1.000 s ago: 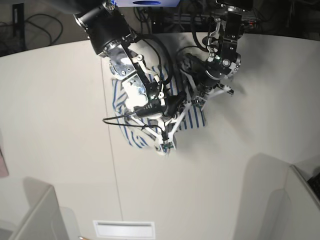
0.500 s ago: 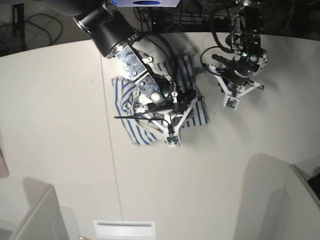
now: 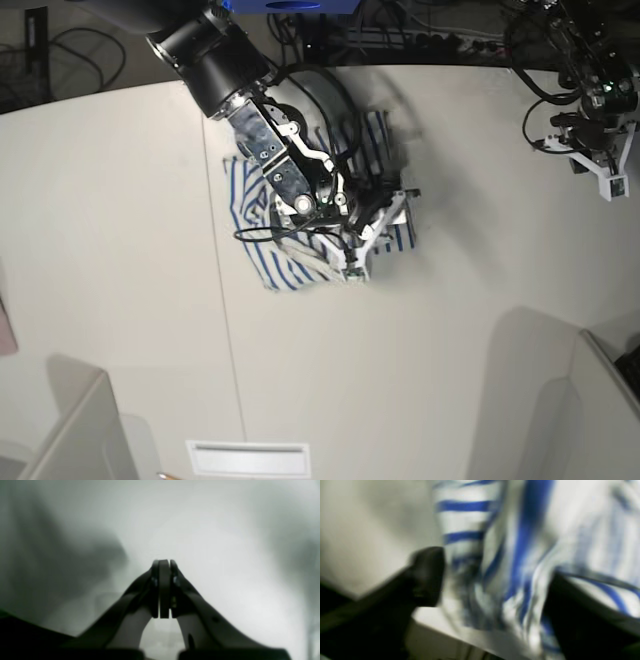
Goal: Fold the T-shirt properly
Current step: 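Press the folded bundle with the right gripper while the left gripper withdraws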
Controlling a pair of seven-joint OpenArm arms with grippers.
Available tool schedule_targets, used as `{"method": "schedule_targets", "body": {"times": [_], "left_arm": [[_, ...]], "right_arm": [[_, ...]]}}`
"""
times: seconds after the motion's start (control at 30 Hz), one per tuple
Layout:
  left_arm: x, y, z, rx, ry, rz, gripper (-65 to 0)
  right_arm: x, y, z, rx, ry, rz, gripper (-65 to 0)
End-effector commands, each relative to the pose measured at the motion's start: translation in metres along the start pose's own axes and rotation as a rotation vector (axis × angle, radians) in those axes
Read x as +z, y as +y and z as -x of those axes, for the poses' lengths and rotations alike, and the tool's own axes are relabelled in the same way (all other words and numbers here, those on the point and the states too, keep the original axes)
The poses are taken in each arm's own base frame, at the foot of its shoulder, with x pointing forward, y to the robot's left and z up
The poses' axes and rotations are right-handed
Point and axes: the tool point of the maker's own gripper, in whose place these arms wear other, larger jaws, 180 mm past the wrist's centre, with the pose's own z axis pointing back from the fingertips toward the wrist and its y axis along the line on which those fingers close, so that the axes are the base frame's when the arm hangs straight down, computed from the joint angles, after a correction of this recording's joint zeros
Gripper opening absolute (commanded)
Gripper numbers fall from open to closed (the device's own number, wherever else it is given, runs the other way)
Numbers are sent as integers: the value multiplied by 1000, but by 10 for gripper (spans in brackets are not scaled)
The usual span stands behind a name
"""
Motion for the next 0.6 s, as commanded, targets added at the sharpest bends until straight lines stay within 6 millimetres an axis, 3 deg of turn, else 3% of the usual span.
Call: {"method": "schedule_targets", "body": {"times": [0.0,0.07,0.3,0.43,0.57], "left_arm": [[5,3,-14,-3,-46,1,-650],[7,9,-15,14,-54,-7,-650],[8,14,-13,22,-51,-20,-650],[8,14,-15,23,-56,-20,-650],[8,12,-21,28,-72,-16,-650]], "right_arm": [[7,9,-20,9,-64,-25,-153],[6,13,-19,4,-60,-45,-120],[6,19,-19,19,-66,-53,-123],[5,47,1,93,-22,-115,-123],[13,79,-3,113,-31,-243,-123]]}}
